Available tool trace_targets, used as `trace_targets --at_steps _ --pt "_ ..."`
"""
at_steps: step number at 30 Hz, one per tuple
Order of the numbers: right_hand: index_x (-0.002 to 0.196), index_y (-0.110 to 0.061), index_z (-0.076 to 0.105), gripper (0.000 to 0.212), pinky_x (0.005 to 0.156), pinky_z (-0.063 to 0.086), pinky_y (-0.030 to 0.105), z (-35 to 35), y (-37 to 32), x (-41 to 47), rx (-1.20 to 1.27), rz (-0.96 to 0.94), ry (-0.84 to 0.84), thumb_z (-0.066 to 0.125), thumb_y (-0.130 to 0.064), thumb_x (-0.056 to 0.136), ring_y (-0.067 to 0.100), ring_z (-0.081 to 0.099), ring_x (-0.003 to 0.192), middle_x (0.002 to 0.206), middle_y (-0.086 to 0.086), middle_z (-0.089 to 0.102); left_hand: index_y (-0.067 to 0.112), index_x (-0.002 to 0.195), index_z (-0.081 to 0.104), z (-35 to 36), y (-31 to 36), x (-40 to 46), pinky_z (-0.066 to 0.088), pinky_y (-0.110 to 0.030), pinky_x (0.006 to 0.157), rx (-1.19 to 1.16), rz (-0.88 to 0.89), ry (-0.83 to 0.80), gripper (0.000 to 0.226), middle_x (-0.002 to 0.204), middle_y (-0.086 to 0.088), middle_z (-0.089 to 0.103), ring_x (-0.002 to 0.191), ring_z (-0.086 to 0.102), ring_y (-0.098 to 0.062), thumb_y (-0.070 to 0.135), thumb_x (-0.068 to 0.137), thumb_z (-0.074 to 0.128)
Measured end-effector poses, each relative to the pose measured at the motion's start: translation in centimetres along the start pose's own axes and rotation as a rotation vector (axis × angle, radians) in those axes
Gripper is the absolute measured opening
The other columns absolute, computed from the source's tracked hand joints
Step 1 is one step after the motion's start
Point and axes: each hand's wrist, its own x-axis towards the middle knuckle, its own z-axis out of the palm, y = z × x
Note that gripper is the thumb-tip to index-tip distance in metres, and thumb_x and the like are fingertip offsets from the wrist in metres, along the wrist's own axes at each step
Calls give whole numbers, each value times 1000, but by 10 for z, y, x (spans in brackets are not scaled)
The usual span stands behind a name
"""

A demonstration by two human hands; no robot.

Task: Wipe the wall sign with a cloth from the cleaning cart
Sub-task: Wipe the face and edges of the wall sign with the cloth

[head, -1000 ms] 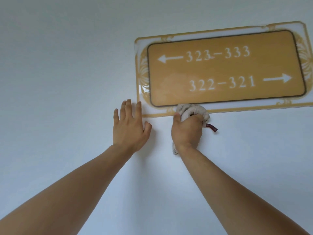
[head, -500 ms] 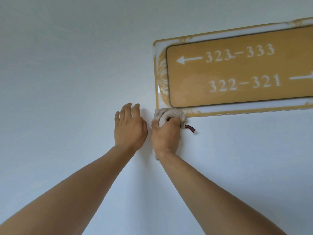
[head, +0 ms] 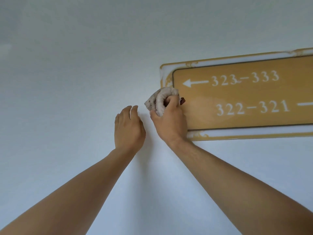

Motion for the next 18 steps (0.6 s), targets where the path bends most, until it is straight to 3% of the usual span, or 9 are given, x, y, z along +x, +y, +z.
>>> trace_targets --at_steps 4,7,10,15,18 --pt "118 -14 37 46 45 36 28 3 4 60 -169 -104 -25 65 -33 86 28 61 69 96 5 63 8 149 31 16 -4 37 19 -51 120 76 90 -95 53 157 -15 32 147 24 -31 24 98 36" --pt "135 -16 33 57 53 39 32 8 1 101 -315 -207 -7 61 -32 88 32 62 81 111 13 59 14 154 19 31 -4 68 8 -49 123 80 91 -144 57 166 -9 14 153 6 -25 31 100 27" --pt "136 -23 39 46 57 35 33 14 -3 135 -398 -262 -7 53 -25 92 30 58 84 113 12 52 16 157 8 48 -3 74 -2 -49 124 103 56 -117 62 168 -6 2 154 -5 -20 37 99 15" --pt "134 -21 50 40 66 43 35 23 -7 182 -531 -345 -54 47 -16 95 30 57 87 127 12 40 18 156 15 62 -12 72 -2 -47 124 89 73 -10 67 167 -4 9 154 -1 -18 42 94 15" --pt "133 -19 52 38 73 46 34 34 -1 193 -553 -404 -94 49 -26 95 29 58 94 134 10 42 19 156 18 65 -13 74 -1 -46 124 70 77 0 67 167 -4 11 154 1 -18 41 93 17"
